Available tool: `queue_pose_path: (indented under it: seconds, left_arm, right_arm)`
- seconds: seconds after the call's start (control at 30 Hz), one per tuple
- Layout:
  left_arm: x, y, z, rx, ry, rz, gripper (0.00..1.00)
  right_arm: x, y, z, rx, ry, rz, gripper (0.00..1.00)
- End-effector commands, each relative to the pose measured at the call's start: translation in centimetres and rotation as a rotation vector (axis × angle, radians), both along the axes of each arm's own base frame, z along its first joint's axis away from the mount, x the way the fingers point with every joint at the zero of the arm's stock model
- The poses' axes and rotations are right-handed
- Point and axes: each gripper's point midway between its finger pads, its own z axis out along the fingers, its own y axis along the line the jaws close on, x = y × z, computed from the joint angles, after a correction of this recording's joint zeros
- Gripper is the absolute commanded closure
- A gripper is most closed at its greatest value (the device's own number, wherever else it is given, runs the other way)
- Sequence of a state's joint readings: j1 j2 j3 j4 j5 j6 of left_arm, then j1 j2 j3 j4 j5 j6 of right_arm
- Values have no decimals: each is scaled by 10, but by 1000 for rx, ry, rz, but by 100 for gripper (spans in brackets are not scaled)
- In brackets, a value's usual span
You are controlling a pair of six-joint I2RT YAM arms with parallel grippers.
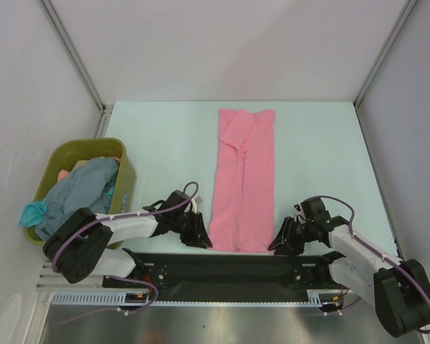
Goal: Fold and stack the t-shirts
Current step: Fold the tshirt
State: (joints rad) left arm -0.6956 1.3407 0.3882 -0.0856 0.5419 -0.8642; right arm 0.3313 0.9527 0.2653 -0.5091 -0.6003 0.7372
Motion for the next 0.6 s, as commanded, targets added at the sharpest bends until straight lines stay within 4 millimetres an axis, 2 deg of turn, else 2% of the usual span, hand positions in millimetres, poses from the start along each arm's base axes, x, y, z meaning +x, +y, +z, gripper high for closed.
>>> queue_pose_path:
  seconds: [0.0, 0.4, 0.43, 0.47, 0.5, 0.57]
  left_arm:
    - [-12, 30, -30, 174, 17, 24, 72]
    - [-9, 32, -27, 184, 0, 34, 80]
    - [-9, 32, -28, 184, -1, 33, 81]
    - [-8, 32, -27, 184, -3, 34, 81]
    - [-8, 32, -27, 186, -3, 33, 83]
    - [-7, 33, -28, 191, -9, 33, 90]
  right_arm:
    - [2, -10, -12, -24, 2, -47, 61]
    - [-5, -9, -21, 26, 48, -65, 68]
    - [-5, -10, -22, 26, 48, -67, 71]
    - [-6, -10, -22, 25, 50, -70, 79]
    - [-6, -10, -21, 23, 49, -66, 82]
    - [-6, -13, -21, 7, 48, -75, 93]
